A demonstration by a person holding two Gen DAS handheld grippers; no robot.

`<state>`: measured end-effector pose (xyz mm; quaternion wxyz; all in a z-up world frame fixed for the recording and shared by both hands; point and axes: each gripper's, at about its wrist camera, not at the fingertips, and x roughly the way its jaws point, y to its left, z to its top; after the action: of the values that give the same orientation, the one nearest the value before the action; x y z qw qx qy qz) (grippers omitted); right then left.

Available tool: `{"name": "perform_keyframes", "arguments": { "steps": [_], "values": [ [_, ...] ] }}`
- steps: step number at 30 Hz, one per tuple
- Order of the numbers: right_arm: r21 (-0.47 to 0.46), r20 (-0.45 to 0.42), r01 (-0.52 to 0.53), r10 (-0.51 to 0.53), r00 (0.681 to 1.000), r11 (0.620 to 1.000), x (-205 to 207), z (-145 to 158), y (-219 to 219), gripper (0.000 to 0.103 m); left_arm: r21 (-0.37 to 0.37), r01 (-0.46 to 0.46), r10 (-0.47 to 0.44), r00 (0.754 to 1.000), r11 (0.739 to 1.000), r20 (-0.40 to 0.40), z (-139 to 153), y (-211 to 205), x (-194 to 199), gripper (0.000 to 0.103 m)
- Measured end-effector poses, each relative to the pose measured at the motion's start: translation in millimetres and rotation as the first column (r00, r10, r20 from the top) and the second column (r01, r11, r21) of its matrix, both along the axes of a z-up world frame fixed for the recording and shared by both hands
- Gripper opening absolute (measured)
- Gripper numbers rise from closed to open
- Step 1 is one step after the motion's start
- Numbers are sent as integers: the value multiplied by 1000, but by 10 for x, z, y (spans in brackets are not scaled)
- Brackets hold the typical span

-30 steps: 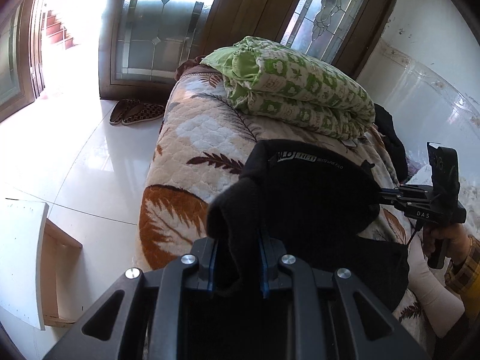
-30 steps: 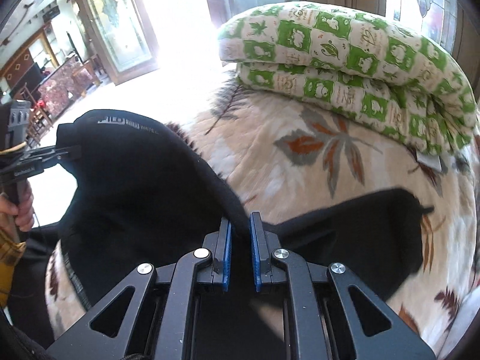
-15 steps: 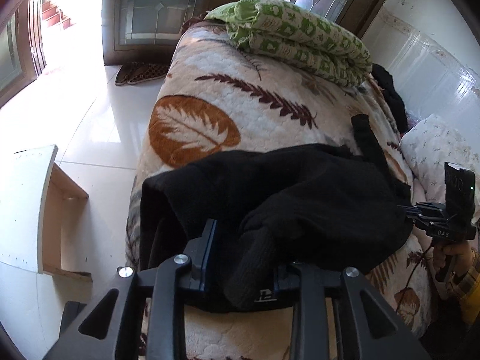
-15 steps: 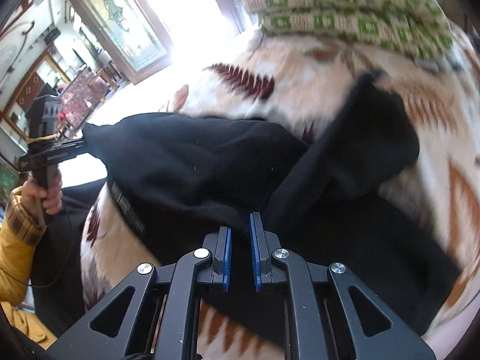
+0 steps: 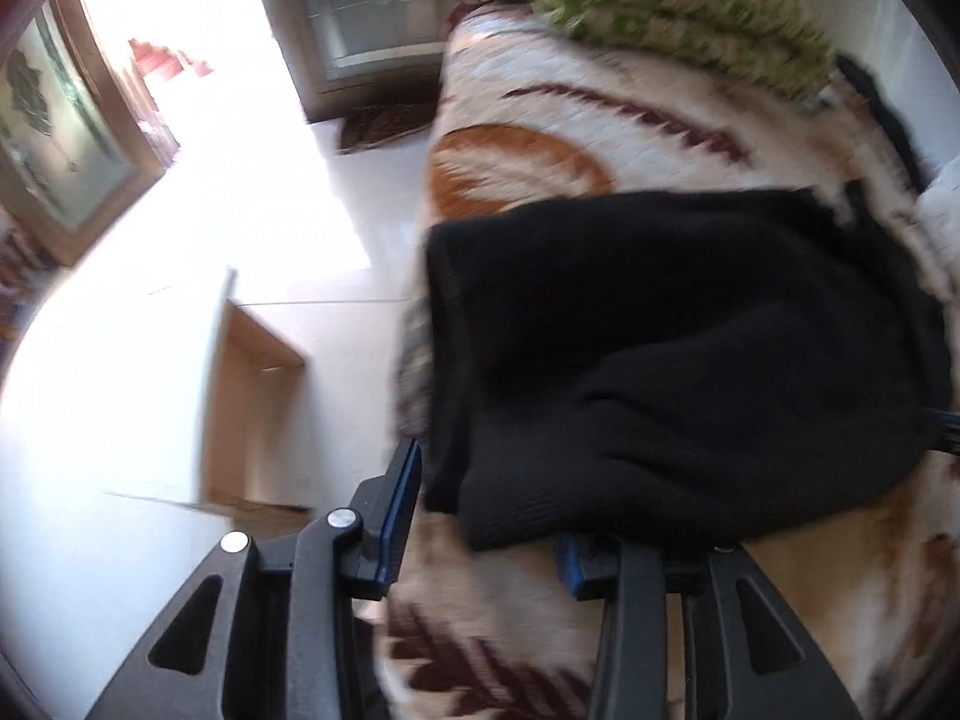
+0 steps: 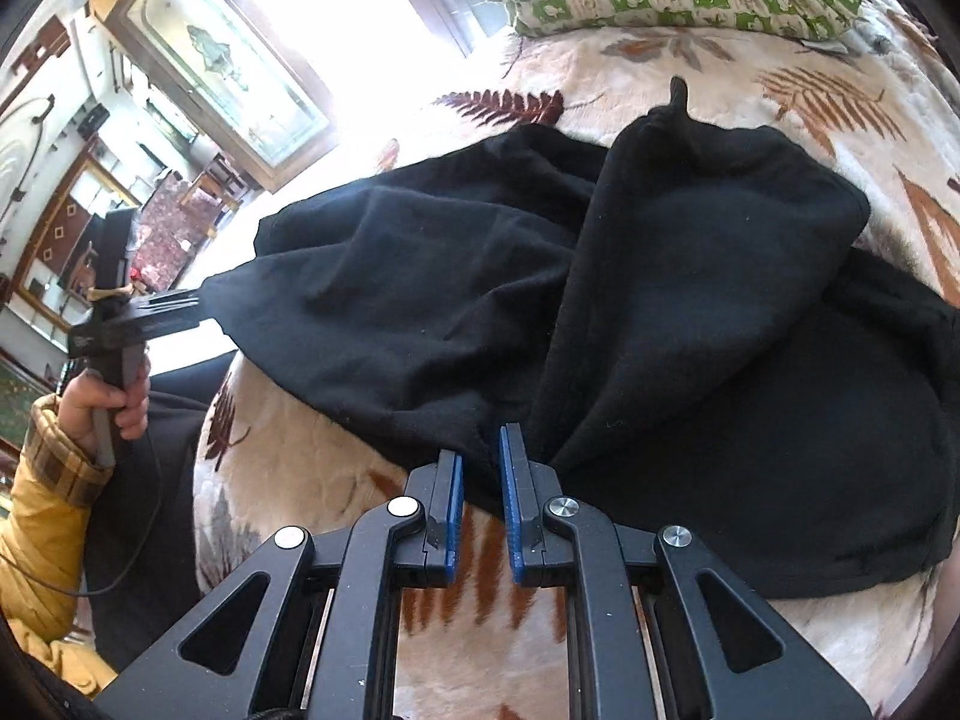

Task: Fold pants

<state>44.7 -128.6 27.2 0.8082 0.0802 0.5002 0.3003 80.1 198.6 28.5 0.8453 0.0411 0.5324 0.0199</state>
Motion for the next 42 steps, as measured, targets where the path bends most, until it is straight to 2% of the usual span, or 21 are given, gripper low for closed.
{"name": "perform_keyframes", "arguments": {
  "steps": [2, 4, 9, 11, 13, 17, 19, 21, 23, 27, 28, 29, 31, 34, 35, 37, 38, 40, 42],
  "values": [
    [-17, -7, 7, -7, 1000, 1000, -26, -61, 25, 12, -42, -44, 44, 999, 998, 1, 13, 131, -1, 43],
    [-14, -11, 17, -17, 1000, 1000, -30, -100, 42, 12, -101, -98, 102, 994, 990, 34, 94, 289, -28, 43],
    [-14, -2, -17, 16, 1000, 1000, -86, -51, 194, 12, -242, -199, 233, 965, 950, 118, 309, 638, -159, 43],
    [-31, -2, -24, 24, 1000, 999, -115, -57, 267, 12, -270, -206, 251, 957, 941, 143, 372, 652, -181, 41],
    [-46, -9, -22, 22, 1000, 999, -108, -114, 281, 12, -289, -168, 217, 965, 943, 148, 380, 546, -133, 41],
    [-9, -19, 1, -1, 1000, 1000, -74, -177, 242, 12, -254, -56, 89, 989, 965, 116, 272, -3, 4, 41],
    [-2, -22, 4, -4, 1000, 1000, -110, -189, 214, 13, -202, -13, 25, 998, 979, 57, 81, -290, 74, 42],
    [14, -40, 27, -27, 999, 1000, -114, -170, 138, 16, -106, -1, 5, 999, 994, 40, -59, -449, 91, 43],
    [41, -53, 68, -66, 996, 997, -106, -93, 35, 29, -63, 12, -9, 999, 998, 50, -49, -515, 83, 44],
    [55, 13, 157, -158, 987, 986, -33, 207, -100, 33, -147, -21, 32, 997, 989, 69, 8, -386, 79, 44],
    [51, 30, 169, -170, 985, 984, 7, 271, -106, 38, -170, -29, 43, 996, 985, 82, 39, -356, 79, 44],
    [39, 48, 190, -191, 980, 981, 93, 343, -104, 48, -184, -36, 54, 994, 982, 94, 75, -316, 84, 44],
    [15, 59, 257, -257, 965, 966, 306, 445, -92, 60, -186, -46, 70, 990, 982, 126, 148, -272, 93, 44],
    [37, 31, 343, -344, 939, 939, 578, 568, -83, 61, -196, -39, 67, 988, 980, 139, 163, -231, 87, 44],
    [30, 33, 357, -358, 933, 934, 652, 596, -76, 63, -199, -42, 68, 990, 979, 123, 117, -236, 104, 44],
    [-49, 60, 385, -382, 922, 921, 859, 613, 11, 64, -186, -46, 65, 994, 981, 92, 4, -272, 161, 44],
    [-94, 68, 398, -393, 917, 913, 962, 564, 72, 64, -166, -41, 58, 993, 985, 98, -7, -303, 180, 44],
    [-181, 76, 423, -416, 906, 888, 1191, 426, 135, 63, -141, -21, 37, 993, 990, 112, -2, -352, 177, 50],
    [-232, 76, 425, -419, 905, 875, 1362, 277, 156, 53, -138, -15, 31, 993, 990, 114, -21, -353, 183, 51]
  ]
}}
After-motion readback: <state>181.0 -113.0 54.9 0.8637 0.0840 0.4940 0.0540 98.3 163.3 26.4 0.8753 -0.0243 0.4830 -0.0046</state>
